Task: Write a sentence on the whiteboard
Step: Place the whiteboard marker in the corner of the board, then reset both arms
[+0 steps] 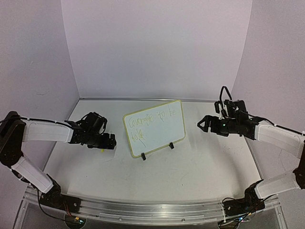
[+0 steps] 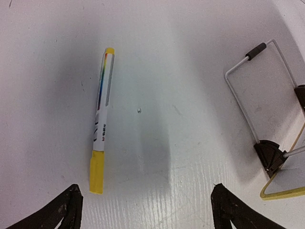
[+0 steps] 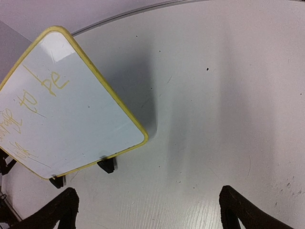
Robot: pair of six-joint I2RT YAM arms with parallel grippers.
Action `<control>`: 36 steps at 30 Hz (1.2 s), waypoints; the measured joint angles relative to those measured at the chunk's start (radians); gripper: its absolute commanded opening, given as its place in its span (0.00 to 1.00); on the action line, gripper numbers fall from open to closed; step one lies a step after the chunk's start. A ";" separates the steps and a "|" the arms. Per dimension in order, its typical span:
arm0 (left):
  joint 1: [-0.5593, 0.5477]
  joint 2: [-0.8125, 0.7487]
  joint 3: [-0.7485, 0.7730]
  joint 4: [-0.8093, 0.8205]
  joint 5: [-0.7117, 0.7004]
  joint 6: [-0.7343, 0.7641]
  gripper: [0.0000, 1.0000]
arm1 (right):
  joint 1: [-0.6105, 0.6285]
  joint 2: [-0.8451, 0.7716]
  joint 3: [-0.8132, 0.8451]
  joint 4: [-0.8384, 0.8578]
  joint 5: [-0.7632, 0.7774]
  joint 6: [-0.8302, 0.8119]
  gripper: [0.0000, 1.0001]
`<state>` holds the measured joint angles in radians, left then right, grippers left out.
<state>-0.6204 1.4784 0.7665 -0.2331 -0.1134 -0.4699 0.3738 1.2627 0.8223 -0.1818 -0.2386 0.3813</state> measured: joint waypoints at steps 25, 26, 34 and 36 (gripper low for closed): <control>0.521 -0.130 0.079 0.088 -0.066 0.136 0.99 | -0.261 -0.111 -0.163 0.225 0.122 -0.067 0.98; 0.534 -0.163 0.065 0.115 -0.088 0.144 0.99 | -0.269 -0.136 -0.187 0.258 0.136 -0.068 0.98; 0.535 -0.395 -0.230 0.382 -0.247 0.215 0.99 | -0.273 -0.222 -0.388 0.503 0.297 -0.123 0.98; 0.535 -0.419 -0.315 0.427 -0.275 0.238 0.99 | -0.273 -0.222 -0.416 0.524 0.335 -0.142 0.98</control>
<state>-0.0851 1.0594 0.4510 0.1941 -0.3884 -0.2318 0.1005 1.0411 0.4059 0.3426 0.0960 0.2396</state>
